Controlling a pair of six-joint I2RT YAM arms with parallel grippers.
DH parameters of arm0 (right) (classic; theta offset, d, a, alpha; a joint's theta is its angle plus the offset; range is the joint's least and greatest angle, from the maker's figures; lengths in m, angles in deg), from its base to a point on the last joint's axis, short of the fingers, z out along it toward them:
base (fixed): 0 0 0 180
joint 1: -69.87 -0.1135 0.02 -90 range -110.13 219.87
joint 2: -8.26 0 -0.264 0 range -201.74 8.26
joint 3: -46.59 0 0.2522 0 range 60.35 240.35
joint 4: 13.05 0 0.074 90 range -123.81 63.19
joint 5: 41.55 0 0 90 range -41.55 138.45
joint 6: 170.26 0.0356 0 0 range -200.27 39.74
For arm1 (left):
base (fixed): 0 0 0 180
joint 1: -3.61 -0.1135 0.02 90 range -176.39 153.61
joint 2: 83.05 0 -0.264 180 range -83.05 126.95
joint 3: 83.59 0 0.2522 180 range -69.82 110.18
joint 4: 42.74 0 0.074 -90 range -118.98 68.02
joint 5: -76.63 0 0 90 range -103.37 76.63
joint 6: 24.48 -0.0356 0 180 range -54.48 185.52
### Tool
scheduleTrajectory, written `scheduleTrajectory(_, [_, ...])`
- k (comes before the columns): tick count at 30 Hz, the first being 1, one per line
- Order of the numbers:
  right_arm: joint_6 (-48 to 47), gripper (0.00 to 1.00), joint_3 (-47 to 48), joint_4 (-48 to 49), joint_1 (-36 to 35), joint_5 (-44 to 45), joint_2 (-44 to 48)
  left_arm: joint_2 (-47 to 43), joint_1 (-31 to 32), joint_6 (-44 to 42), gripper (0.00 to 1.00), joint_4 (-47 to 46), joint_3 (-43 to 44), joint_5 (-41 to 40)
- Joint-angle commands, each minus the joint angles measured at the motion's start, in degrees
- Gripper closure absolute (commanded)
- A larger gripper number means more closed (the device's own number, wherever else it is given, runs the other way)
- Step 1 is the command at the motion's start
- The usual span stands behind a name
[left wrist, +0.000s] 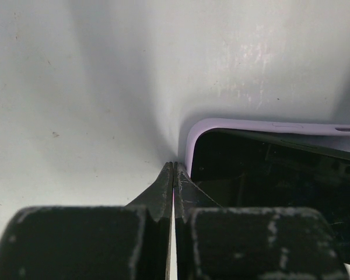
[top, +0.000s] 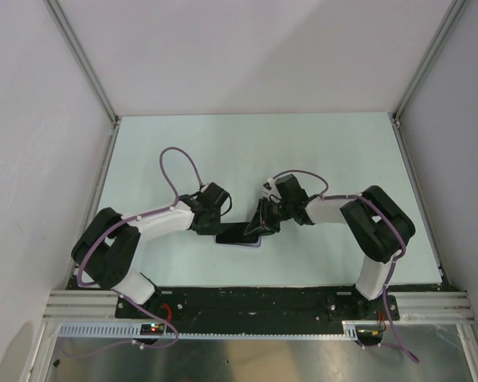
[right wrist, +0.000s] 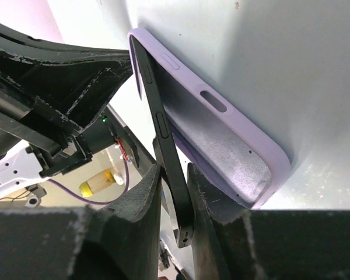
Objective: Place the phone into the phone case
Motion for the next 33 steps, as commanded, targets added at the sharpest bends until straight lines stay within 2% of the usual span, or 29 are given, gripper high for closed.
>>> scheduleTrajectory(1, [-3.51, 0.73, 1.27, -6.34, -0.79, 9.61, 0.88, 0.14, 1.43, 0.91, 1.00, -5.70, -0.35, 3.56])
scheduleTrajectory(14, [-7.18, 0.58, 3.03, -13.19, 1.18, 13.04, 5.52, 0.17, 1.40, 0.91, 1.00, -5.68, -0.60, 3.34])
scheduleTrajectory(23, [-10.73, 0.49, 6.70, -20.50, 0.83, 18.94, 8.62, -0.10, 1.42, 0.82, 1.00, -5.68, -0.72, 3.23])
scheduleTrajectory(33, [-13.05, 0.46, 9.13, -27.48, 0.15, 27.60, 11.99, -1.27, 1.43, 0.46, 1.00, -5.80, -1.07, 3.39])
